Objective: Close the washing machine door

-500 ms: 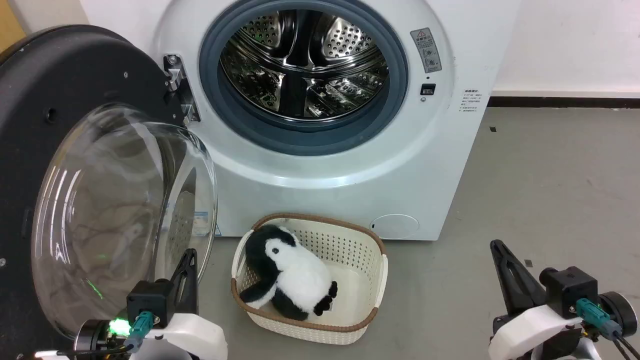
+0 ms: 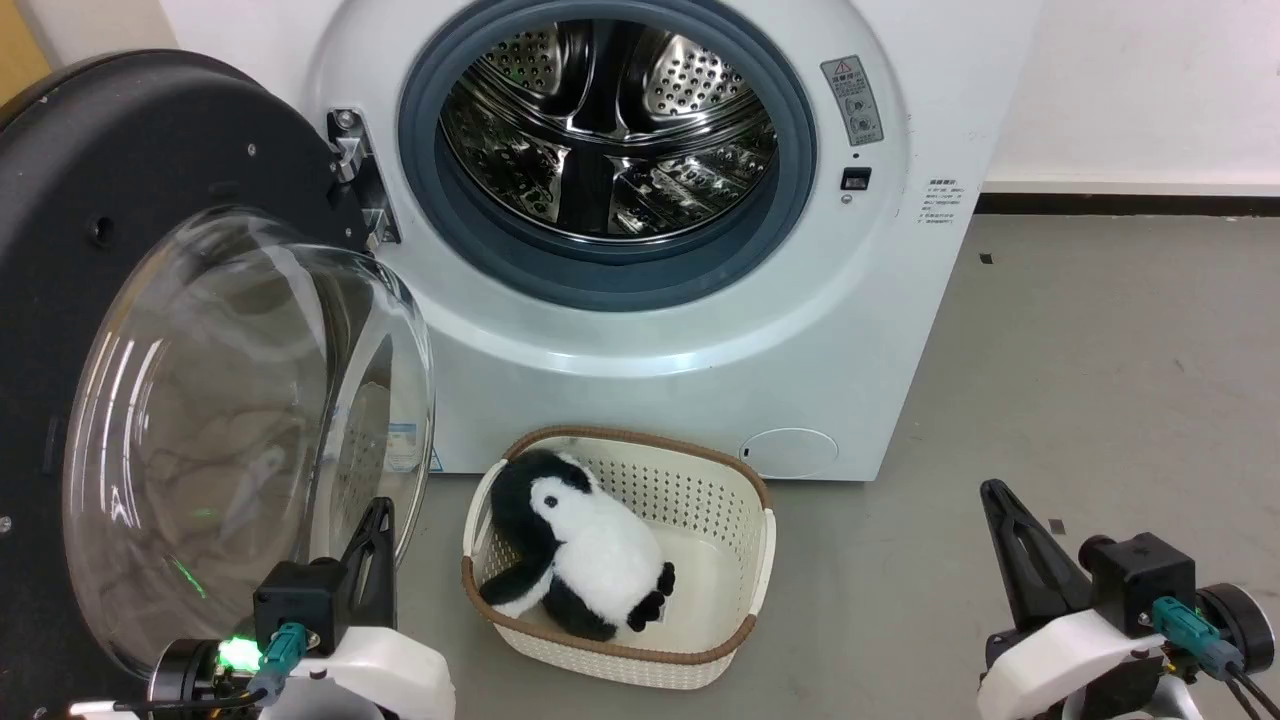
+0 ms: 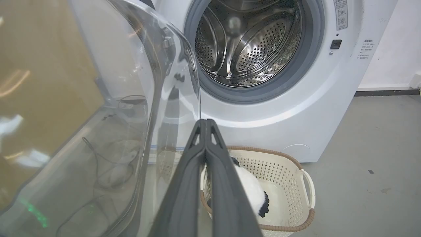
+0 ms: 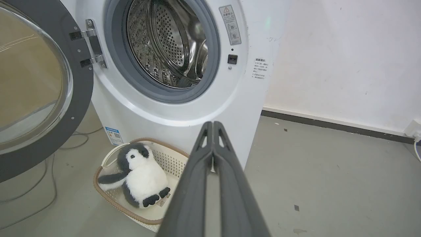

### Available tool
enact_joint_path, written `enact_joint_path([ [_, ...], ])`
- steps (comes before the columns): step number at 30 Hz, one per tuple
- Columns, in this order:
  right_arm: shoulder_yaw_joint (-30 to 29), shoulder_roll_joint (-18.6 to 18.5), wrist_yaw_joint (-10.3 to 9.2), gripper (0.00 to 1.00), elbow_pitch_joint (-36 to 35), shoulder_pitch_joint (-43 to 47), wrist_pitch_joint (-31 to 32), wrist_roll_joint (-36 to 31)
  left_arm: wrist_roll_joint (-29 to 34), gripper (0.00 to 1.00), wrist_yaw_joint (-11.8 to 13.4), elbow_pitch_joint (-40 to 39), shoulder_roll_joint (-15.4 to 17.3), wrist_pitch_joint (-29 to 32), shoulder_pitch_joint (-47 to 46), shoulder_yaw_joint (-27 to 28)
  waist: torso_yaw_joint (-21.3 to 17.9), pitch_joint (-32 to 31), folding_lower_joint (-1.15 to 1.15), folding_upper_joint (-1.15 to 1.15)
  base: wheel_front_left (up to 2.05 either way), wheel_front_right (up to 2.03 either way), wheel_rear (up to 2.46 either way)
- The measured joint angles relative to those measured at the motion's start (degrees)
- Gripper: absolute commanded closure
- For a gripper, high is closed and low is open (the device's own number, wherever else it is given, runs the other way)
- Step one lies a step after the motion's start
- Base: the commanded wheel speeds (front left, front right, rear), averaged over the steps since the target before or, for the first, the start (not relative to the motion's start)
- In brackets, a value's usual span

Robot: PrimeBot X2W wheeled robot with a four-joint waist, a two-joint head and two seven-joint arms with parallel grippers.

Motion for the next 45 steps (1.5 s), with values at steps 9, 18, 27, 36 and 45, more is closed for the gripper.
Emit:
enact_joint_path([
  [9, 0.0, 0.0, 0.0, 0.0, 0.0, 0.0, 0.0, 0.1, 0.0, 0.0, 0.1, 0.0, 0.0, 0.0, 0.0, -0.1, 0.0, 0.0, 0.0, 0.0, 0.0, 0.0, 0.0],
  [18, -0.8, 0.0, 0.0, 0.0, 0.1, 0.0, -0.7, 0.7, 0.0, 0.2, 1.6, 0.0, 0.0, -0.8, 0.0, -0.7, 0.1, 0.1, 0.0, 0.0, 0.0, 0.0, 0.0],
  [27, -1.6, 0.0, 0.0, 0.0, 0.1, 0.0, -1.9, 1.7, 0.0, 1.0, 2.9, -0.8, 0.1, -1.9, 0.0, -1.3, 0.5, 0.2, 0.0, 0.0, 0.0, 0.0, 0.0],
  [36, -2.3, 0.0, 0.0, 0.0, 0.1, 0.0, -2.9, 2.8, -0.3, 1.0, 3.8, -3.4, 0.3, -3.0, -1.3, -1.4, 2.0, 0.4, 0.0, 0.0, 0.0, 0.0, 0.0],
  [45, -3.1, 0.0, 0.0, 0.0, 0.2, 0.0, -4.1, 3.7, -1.0, 1.0, 3.9, -7.2, 1.2, -4.1, -3.4, -0.9, 4.3, 0.6, 0.0, 0.0, 0.0, 0.0, 0.0],
])
